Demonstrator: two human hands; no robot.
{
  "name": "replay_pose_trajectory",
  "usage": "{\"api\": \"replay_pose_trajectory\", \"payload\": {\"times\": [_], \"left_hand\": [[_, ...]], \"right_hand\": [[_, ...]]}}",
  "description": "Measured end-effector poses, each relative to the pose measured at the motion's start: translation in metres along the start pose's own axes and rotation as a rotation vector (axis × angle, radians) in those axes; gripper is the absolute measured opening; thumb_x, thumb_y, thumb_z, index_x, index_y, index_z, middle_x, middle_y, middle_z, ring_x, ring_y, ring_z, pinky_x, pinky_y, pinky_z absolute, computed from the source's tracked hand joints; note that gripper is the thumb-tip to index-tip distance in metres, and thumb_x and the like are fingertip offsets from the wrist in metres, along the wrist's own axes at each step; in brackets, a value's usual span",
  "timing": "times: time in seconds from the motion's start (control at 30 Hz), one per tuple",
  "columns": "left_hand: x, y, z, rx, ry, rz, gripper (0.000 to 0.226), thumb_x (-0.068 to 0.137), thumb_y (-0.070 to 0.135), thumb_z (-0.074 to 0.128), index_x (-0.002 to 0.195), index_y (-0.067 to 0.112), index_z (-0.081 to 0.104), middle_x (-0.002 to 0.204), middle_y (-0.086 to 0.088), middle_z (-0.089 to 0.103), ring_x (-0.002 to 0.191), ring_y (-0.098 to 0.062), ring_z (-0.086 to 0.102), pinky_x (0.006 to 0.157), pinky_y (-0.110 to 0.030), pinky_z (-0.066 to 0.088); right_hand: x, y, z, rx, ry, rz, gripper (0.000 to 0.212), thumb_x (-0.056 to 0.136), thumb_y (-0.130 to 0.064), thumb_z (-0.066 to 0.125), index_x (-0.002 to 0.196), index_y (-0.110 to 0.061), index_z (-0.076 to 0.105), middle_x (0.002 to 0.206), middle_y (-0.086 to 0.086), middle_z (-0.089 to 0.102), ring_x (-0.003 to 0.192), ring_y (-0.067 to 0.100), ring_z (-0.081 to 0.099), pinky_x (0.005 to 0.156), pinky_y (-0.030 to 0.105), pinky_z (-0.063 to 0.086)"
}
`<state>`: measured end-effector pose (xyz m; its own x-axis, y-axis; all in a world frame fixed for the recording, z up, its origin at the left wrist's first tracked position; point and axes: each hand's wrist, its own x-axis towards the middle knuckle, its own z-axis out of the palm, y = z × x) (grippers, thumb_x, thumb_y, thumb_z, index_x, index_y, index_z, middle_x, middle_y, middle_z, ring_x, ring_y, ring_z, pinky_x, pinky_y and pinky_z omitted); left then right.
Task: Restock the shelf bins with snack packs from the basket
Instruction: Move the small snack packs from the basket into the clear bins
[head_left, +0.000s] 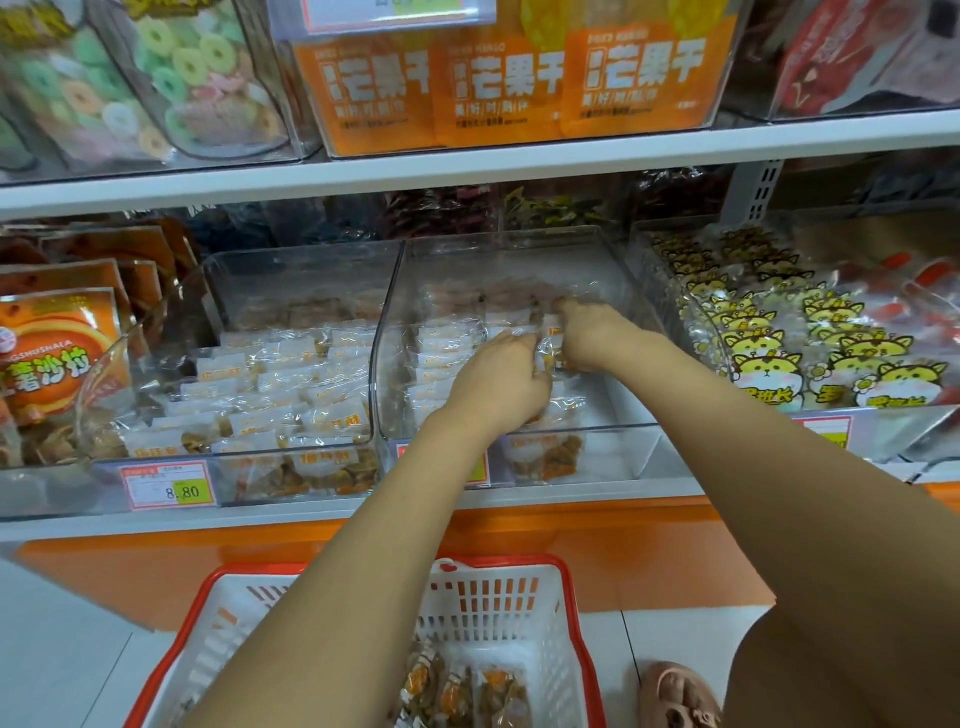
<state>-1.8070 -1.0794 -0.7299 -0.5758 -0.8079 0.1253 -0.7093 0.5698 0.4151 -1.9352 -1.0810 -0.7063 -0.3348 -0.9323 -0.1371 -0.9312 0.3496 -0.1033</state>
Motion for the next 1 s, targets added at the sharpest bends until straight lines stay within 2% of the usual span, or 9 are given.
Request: {"api": "replay_pose_trajectory", "payload": {"times": [0.1, 0.23, 0.4, 0.53, 0.7, 0.83, 0.9, 0.97, 1.0], "left_hand": [[-0.005, 0.002, -0.006, 0.028, 0.051, 0.003, 0.034, 0.093, 0.018, 0.043, 0.123, 0.006, 0.055, 0.119, -0.017, 0.058, 0.107, -0.034, 0.055, 0.083, -0.034, 0.047], [-0.036, 0.004, -0.021, -0.079, 0.325, 0.096, 0.035, 0.096, 0.02, 0.043, 0.127, 0.014, 0.058, 0.119, -0.01, 0.065, 0.104, -0.026, 0.06, 0.085, -0.036, 0.05], [-0.113, -0.007, -0.016, -0.274, 0.5, 0.201, 0.026, 0.096, 0.024, 0.046, 0.072, 0.017, 0.051, 0.062, 0.009, 0.048, 0.059, -0.007, 0.047, 0.056, -0.021, 0.036], [-0.164, -0.04, 0.022, -0.354, 0.356, 0.032, 0.038, 0.095, 0.035, 0.044, 0.06, 0.022, 0.042, 0.05, 0.007, 0.038, 0.051, -0.011, 0.041, 0.05, -0.02, 0.027], [-0.196, -0.09, 0.083, -0.336, 0.013, -0.262, 0.039, 0.096, 0.027, 0.053, 0.066, 0.002, 0.054, 0.06, -0.011, 0.058, 0.057, -0.02, 0.055, 0.058, -0.028, 0.042], [-0.206, -0.113, 0.128, -0.248, -0.224, -0.447, 0.041, 0.097, 0.027, 0.052, 0.058, 0.015, 0.05, 0.049, 0.003, 0.045, 0.042, -0.009, 0.043, 0.043, -0.016, 0.03], [-0.212, -0.122, 0.154, -0.244, -0.308, -0.546, 0.044, 0.097, 0.024, 0.051, 0.054, 0.013, 0.053, 0.046, 0.003, 0.042, 0.037, -0.005, 0.039, 0.04, -0.013, 0.03], [-0.219, -0.131, 0.179, -0.279, -0.38, -0.652, 0.036, 0.094, 0.018, 0.054, 0.059, 0.013, 0.057, 0.048, 0.004, 0.044, 0.041, -0.006, 0.042, 0.045, -0.021, 0.04], [-0.222, -0.133, 0.189, -0.281, -0.396, -0.704, 0.033, 0.093, 0.017, 0.055, 0.06, 0.015, 0.054, 0.052, 0.003, 0.044, 0.045, -0.007, 0.043, 0.049, -0.026, 0.043]], "right_hand": [[-0.019, 0.004, -0.009, 0.114, 0.074, 0.012, 0.049, 0.092, -0.004, 0.044, 0.14, -0.004, 0.035, 0.133, 0.022, 0.05, 0.122, 0.034, 0.05, 0.09, 0.034, 0.044], [-0.058, 0.006, -0.029, 0.143, 0.359, -0.066, 0.016, 0.088, -0.007, 0.052, 0.1, -0.002, 0.062, 0.103, 0.021, 0.063, 0.1, 0.035, 0.061, 0.07, 0.029, 0.041], [-0.123, 0.002, -0.02, 0.119, 0.472, -0.25, 0.027, 0.093, -0.026, 0.049, 0.075, -0.007, 0.054, 0.074, 0.01, 0.053, 0.071, 0.028, 0.048, 0.062, 0.03, 0.034], [-0.156, -0.001, 0.024, 0.082, 0.265, -0.333, 0.031, 0.096, -0.027, 0.045, 0.068, -0.014, 0.043, 0.063, 0.0, 0.044, 0.069, 0.022, 0.047, 0.051, 0.027, 0.027], [-0.159, 0.015, 0.117, 0.16, -0.17, -0.052, 0.03, 0.093, -0.021, 0.05, 0.064, -0.015, 0.044, 0.065, -0.002, 0.046, 0.064, 0.015, 0.051, 0.051, 0.022, 0.036], [-0.159, 0.023, 0.167, 0.364, -0.404, 0.046, 0.028, 0.097, -0.028, 0.051, 0.07, -0.025, 0.046, 0.072, -0.009, 0.051, 0.067, 0.008, 0.055, 0.059, 0.016, 0.042], [-0.159, 0.02, 0.191, 0.595, -0.457, 0.138, 0.007, 0.095, -0.022, 0.056, 0.094, -0.017, 0.062, 0.092, -0.004, 0.062, 0.088, 0.015, 0.065, 0.074, 0.023, 0.052], [-0.154, 0.015, 0.215, 0.685, -0.429, 0.247, 0.019, 0.093, -0.015, 0.059, 0.111, -0.01, 0.064, 0.108, 0.006, 0.066, 0.101, 0.023, 0.065, 0.085, 0.031, 0.052], [-0.15, 0.013, 0.226, 0.669, -0.414, 0.291, 0.012, 0.092, -0.012, 0.058, 0.101, -0.009, 0.066, 0.101, 0.008, 0.067, 0.093, 0.023, 0.066, 0.082, 0.029, 0.053]]}}
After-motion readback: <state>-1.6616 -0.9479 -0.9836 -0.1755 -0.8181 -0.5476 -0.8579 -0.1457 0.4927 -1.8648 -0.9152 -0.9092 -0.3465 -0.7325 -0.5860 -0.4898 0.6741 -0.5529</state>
